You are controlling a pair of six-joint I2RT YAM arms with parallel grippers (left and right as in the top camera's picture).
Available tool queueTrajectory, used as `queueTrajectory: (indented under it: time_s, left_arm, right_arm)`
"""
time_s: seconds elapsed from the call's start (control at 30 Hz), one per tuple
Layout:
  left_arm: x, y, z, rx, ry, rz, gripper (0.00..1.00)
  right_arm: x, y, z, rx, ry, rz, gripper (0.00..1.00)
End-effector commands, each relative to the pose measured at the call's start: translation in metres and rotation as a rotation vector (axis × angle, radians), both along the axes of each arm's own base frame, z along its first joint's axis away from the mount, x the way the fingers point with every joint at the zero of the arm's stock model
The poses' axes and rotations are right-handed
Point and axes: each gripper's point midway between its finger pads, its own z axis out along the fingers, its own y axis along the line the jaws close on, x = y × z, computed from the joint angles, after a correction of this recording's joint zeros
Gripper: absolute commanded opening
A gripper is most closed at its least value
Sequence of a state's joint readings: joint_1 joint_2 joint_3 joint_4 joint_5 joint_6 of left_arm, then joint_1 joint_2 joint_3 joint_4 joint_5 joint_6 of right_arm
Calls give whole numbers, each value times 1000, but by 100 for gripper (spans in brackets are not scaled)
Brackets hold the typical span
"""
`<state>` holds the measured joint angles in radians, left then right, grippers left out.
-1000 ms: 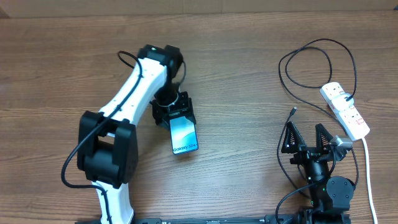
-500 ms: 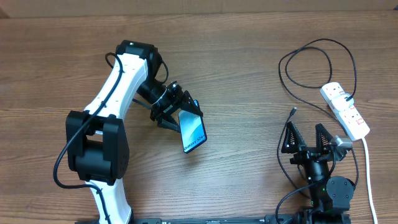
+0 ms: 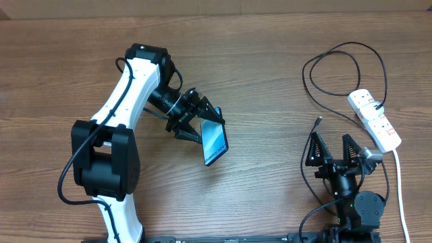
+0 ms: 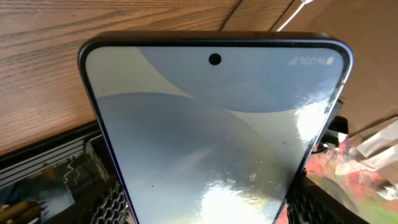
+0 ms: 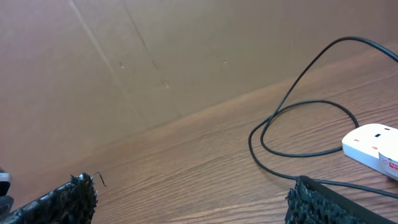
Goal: Plug charger to phone and switch on socket
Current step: 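Raise and tilt the phone upright with the left gripper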
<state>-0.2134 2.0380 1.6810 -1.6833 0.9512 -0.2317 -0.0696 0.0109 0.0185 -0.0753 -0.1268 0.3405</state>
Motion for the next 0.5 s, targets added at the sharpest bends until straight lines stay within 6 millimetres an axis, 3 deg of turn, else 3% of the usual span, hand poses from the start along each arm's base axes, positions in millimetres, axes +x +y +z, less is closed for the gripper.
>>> queueTrajectory:
  time_s: [0.0,0.47]
  left_arm:
    - [8,-7,15,-73,-28,23,51]
    - [8,-7,16,-76,-28,25,51]
  right_arm:
    - [0,1,-2,2,-2,5,100]
    - [0,1,-2,2,-2,5,100]
